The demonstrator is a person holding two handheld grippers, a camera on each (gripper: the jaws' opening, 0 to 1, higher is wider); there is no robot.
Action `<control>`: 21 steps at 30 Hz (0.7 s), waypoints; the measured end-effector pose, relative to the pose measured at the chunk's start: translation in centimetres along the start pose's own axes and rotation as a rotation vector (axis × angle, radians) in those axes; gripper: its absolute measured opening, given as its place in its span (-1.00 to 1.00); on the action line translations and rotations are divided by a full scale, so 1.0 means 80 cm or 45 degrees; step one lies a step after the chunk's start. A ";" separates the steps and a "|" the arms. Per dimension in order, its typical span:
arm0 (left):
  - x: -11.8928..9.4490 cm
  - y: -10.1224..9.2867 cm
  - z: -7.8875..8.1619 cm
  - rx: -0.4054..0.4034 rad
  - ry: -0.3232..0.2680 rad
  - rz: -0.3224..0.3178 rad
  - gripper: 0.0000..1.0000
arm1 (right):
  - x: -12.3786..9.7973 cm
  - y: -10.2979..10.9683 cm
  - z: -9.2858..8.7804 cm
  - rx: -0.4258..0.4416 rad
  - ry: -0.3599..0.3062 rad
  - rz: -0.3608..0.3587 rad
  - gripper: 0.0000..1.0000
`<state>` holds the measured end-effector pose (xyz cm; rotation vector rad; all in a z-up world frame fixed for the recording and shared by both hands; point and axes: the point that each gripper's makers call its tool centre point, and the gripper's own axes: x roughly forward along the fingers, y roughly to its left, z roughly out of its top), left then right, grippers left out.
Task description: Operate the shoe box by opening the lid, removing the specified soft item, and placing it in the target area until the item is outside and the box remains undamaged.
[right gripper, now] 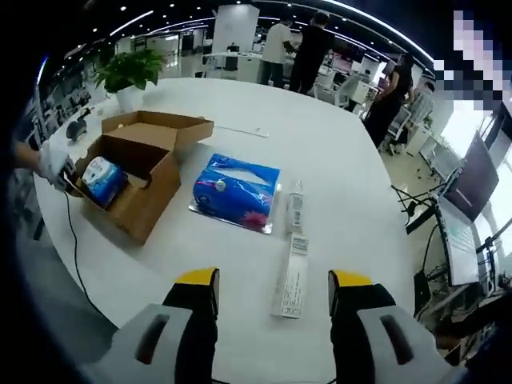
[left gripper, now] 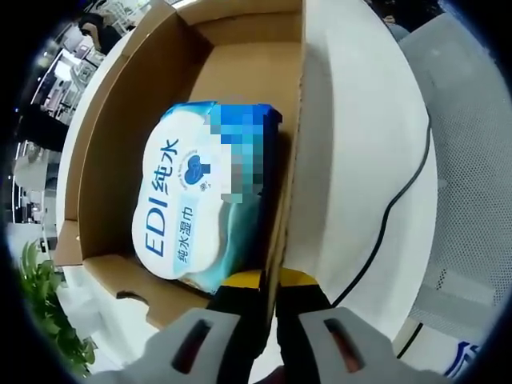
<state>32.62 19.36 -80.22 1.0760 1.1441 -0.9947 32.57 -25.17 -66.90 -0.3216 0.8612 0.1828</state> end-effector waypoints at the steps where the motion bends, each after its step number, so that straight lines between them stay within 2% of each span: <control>1: 0.000 0.000 0.000 0.000 -0.001 0.001 -0.94 | -0.003 0.007 0.001 -0.005 -0.007 0.011 0.08; 8: 0.000 0.000 -0.001 0.005 -0.006 0.012 -0.94 | -0.026 0.025 0.013 -0.071 -0.038 -0.009 0.06; 12: 0.000 0.001 -0.001 0.008 -0.008 0.011 -0.94 | -0.042 0.044 0.035 -0.106 -0.100 0.037 0.06; 16: 0.000 0.001 -0.001 0.011 -0.008 0.011 -0.94 | -0.058 0.057 0.060 -0.172 -0.152 0.032 0.08; 21: 0.000 0.001 -0.001 0.019 -0.009 0.013 -0.94 | -0.066 0.089 0.083 -0.227 -0.201 0.100 0.10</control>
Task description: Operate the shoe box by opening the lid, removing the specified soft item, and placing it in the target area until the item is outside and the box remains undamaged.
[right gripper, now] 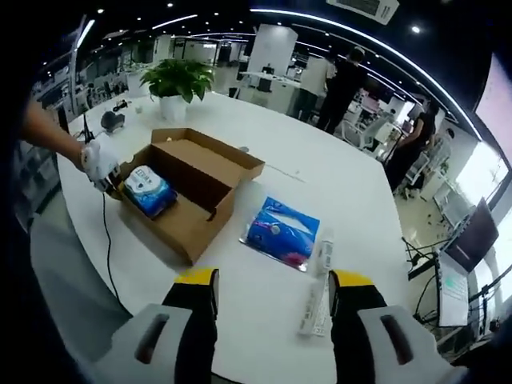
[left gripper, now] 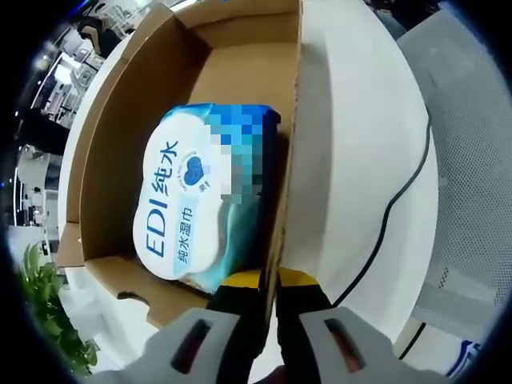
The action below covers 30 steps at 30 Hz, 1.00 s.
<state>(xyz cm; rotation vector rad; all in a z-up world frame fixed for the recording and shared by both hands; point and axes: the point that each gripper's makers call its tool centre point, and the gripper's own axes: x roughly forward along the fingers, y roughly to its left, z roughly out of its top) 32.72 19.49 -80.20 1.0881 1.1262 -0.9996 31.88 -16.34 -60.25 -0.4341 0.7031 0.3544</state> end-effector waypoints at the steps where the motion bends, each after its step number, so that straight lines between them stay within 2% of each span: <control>1: 0.000 0.000 0.000 0.001 -0.001 0.001 -0.94 | 0.000 0.004 0.003 -0.014 -0.003 0.006 0.10; 3: 0.000 0.000 0.000 0.005 -0.002 0.002 -0.94 | 0.002 0.010 0.007 -0.045 -0.007 0.023 0.09; 6: 0.001 0.000 0.000 0.009 -0.003 0.003 -0.94 | 0.003 0.016 0.006 -0.150 0.024 0.018 0.01; 8: 0.000 0.000 0.000 0.011 -0.003 0.005 -0.94 | 0.007 0.023 0.006 -0.150 0.029 0.032 -0.05; 10: 0.000 0.000 0.000 0.013 -0.004 0.007 -0.94 | 0.007 0.039 0.017 -0.123 -0.014 0.079 -0.05; 11: 0.000 0.000 0.000 0.013 -0.005 0.007 -0.94 | 0.008 0.047 0.021 -0.159 -0.015 0.100 -0.05; 16: 0.001 0.000 0.000 0.020 -0.004 0.004 -0.94 | 0.011 0.067 0.032 -0.204 0.016 0.094 -0.07; 20: 0.001 -0.001 -0.001 0.026 -0.005 0.003 -0.94 | 0.011 0.085 0.044 -0.222 -0.011 0.136 -0.09; 23: 0.001 -0.001 0.000 0.028 -0.005 0.002 -0.94 | 0.009 0.093 0.055 -0.238 -0.035 0.151 -0.09; 26: 0.000 -0.001 -0.001 0.032 -0.003 -0.003 -0.95 | 0.004 0.108 0.076 -0.222 -0.081 0.203 -0.08; 30: 0.002 -0.001 -0.001 0.034 -0.002 -0.007 -0.95 | 0.001 0.118 0.100 -0.249 -0.121 0.220 -0.06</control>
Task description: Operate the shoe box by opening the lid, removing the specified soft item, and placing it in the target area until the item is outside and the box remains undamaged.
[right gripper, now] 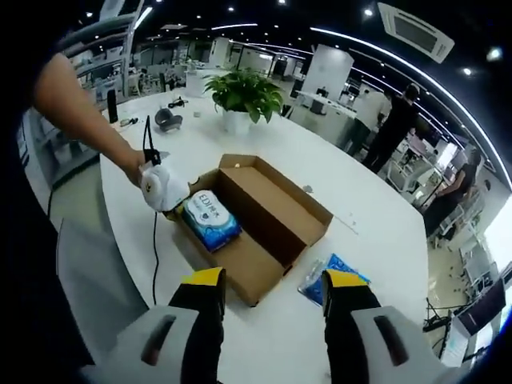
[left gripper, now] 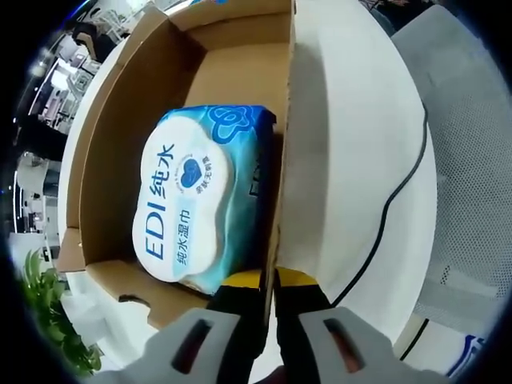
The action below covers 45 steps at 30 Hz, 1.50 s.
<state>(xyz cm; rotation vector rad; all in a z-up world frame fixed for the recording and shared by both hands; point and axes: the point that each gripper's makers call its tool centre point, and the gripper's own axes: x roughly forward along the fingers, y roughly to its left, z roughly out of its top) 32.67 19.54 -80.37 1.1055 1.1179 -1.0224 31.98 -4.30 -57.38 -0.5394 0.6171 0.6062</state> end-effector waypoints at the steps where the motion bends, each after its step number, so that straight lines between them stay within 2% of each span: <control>1: 0.000 0.000 0.000 0.000 0.000 0.000 -0.95 | 0.001 0.000 0.007 0.003 -0.016 0.002 -0.06; 4: -0.001 -0.001 0.000 0.006 -0.002 0.002 -0.95 | 0.005 0.013 0.029 0.035 -0.070 0.069 -0.06; 10: -0.001 0.002 0.001 0.003 -0.003 0.002 -0.95 | 0.011 0.030 0.052 -0.016 -0.086 0.158 -0.02; 15: -0.002 0.004 0.003 0.006 -0.001 0.003 -0.95 | 0.031 0.051 0.048 -0.172 -0.023 0.292 -0.07; 18: -0.002 0.004 0.003 0.011 -0.004 -0.002 -0.95 | 0.046 0.057 0.048 -0.270 0.006 0.338 -0.09; 22: -0.002 0.004 0.003 0.008 -0.003 0.000 -0.95 | 0.059 0.064 0.048 -0.333 0.033 0.397 -0.10; 24: -0.002 0.004 0.003 0.009 -0.005 0.002 -0.95 | 0.066 0.066 0.040 -0.394 0.083 0.432 -0.10; 26: -0.002 0.004 0.003 0.006 -0.005 0.004 -0.95 | 0.078 0.065 0.035 -0.436 0.093 0.446 -0.13; 28: -0.002 0.004 0.003 0.009 -0.009 0.006 -0.95 | 0.086 0.065 0.029 -0.425 0.138 0.467 -0.16; 30: -0.002 0.004 0.003 0.009 -0.008 0.005 -0.95 | 0.093 0.067 0.037 -0.392 0.101 0.484 -0.18; 32: -0.002 0.005 0.003 0.007 -0.008 0.003 -0.95 | 0.096 0.074 0.048 -0.295 0.069 0.541 -0.17; 34: -0.003 0.004 0.003 0.007 -0.008 0.003 -0.95 | 0.100 0.074 0.052 -0.241 0.069 0.562 -0.12; 36: -0.002 0.005 0.003 0.007 -0.008 0.006 -0.95 | 0.103 0.072 0.054 -0.263 0.072 0.557 -0.12; 38: -0.003 0.005 0.003 0.006 -0.009 0.008 -0.95 | 0.105 0.069 0.063 -0.363 0.021 0.529 -0.16; 41: -0.003 0.005 0.003 0.008 -0.007 0.008 -0.95 | 0.113 0.073 0.060 -0.326 0.038 0.563 -0.14; 45: -0.002 0.005 0.004 0.001 0.000 0.000 -0.95 | 0.136 0.075 0.046 -0.274 0.082 0.597 -0.11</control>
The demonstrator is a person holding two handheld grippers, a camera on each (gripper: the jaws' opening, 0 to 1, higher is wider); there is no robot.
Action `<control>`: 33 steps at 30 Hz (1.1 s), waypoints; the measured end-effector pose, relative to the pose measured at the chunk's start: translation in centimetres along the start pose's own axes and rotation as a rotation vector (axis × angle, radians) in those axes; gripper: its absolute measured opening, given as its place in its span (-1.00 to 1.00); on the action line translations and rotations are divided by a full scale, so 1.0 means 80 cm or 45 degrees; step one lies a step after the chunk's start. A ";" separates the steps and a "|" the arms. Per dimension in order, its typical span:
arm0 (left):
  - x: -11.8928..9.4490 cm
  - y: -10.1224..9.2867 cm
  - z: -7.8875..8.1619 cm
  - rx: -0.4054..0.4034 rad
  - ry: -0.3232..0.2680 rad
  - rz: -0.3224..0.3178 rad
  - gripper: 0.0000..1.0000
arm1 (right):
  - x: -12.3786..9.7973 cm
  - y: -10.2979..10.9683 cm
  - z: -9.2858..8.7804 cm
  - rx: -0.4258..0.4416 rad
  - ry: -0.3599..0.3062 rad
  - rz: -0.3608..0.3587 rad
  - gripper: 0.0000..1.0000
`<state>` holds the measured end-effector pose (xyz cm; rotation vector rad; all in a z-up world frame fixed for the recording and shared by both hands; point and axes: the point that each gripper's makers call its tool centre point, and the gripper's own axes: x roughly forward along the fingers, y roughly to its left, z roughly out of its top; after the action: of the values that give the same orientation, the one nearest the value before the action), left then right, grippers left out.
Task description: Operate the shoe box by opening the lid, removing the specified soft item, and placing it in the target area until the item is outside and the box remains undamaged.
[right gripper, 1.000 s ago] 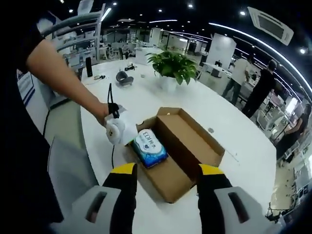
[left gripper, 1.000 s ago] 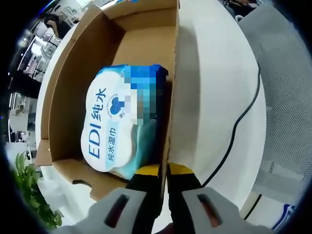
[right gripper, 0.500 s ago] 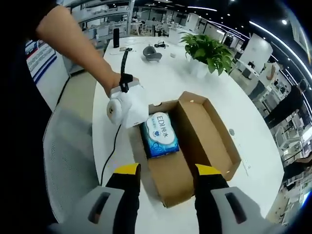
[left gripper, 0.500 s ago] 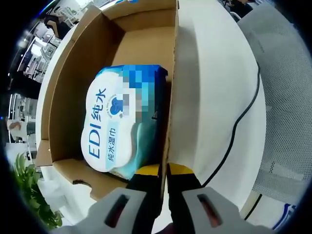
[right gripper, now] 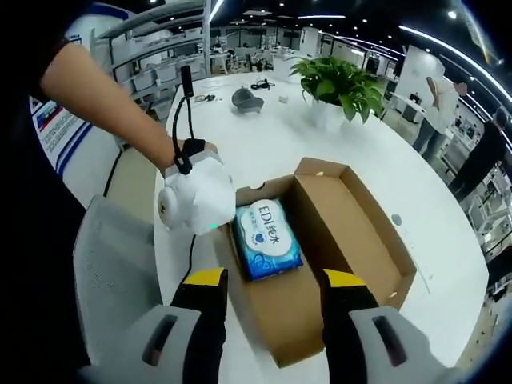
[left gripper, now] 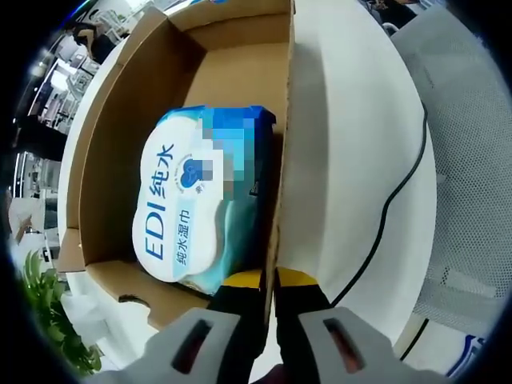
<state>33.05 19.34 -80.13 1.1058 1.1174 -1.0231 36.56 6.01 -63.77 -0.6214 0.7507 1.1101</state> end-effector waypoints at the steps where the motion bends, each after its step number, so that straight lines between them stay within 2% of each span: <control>1: 0.000 0.000 0.000 0.000 -0.001 0.002 -0.95 | 0.004 -0.001 -0.002 0.001 0.004 0.003 -0.10; 7: 0.000 0.000 0.000 -0.002 0.001 0.001 -0.95 | 0.030 -0.004 -0.009 0.050 -0.007 0.054 -0.07; 9: 0.000 0.000 0.000 -0.005 0.004 0.002 -0.95 | 0.045 -0.002 -0.015 0.094 0.008 0.094 -0.03; 15: 0.001 0.000 0.000 -0.009 0.001 0.005 -0.95 | 0.078 -0.003 -0.029 0.096 0.059 0.098 0.04; 23: 0.001 0.000 0.000 -0.019 0.005 0.002 -0.95 | 0.096 -0.002 -0.044 0.085 0.095 0.111 0.10; 33: 0.001 0.001 0.001 -0.013 0.005 0.000 -0.95 | 0.105 -0.009 -0.043 0.064 0.070 0.094 0.16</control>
<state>33.13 19.22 -80.21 1.1001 1.1243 -1.0147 38.59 7.79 -72.49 -0.5872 0.8522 1.1421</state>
